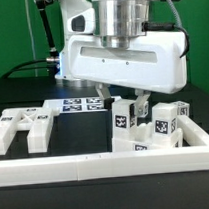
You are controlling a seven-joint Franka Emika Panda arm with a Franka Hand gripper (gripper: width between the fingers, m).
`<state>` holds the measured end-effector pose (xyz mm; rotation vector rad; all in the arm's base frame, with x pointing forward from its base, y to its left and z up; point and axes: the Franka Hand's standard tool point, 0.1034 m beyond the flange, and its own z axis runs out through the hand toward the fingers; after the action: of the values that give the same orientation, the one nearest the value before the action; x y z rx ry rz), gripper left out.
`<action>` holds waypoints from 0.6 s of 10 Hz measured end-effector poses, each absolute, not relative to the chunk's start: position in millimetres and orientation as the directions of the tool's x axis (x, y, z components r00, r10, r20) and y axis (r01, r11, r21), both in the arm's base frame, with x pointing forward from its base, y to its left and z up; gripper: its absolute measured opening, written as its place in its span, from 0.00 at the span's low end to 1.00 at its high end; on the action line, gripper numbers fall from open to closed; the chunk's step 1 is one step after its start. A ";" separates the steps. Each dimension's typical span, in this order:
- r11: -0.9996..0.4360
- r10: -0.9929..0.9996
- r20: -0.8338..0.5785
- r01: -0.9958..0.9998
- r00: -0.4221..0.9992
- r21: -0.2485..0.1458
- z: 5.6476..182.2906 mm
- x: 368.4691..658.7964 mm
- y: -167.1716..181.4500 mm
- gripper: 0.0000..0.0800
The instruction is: Assemble chair
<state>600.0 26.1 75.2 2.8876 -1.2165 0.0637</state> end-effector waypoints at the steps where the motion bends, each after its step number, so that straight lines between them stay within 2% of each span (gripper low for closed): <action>1: -0.712 -0.702 0.043 -0.702 0.711 -0.015 79.7 601.2 30.1 0.76; 4: -0.816 -0.578 0.058 -0.578 0.814 -0.024 90.3 598.6 37.6 0.81; 6: -0.819 -0.573 0.057 -0.573 0.818 -0.023 89.3 598.0 38.0 0.81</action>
Offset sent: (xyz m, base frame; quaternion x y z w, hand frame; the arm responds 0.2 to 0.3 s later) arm -0.0118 0.0064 0.0119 0.0097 0.0294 -0.2129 0.9766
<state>598.0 38.0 89.3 2.9992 -0.9455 0.0964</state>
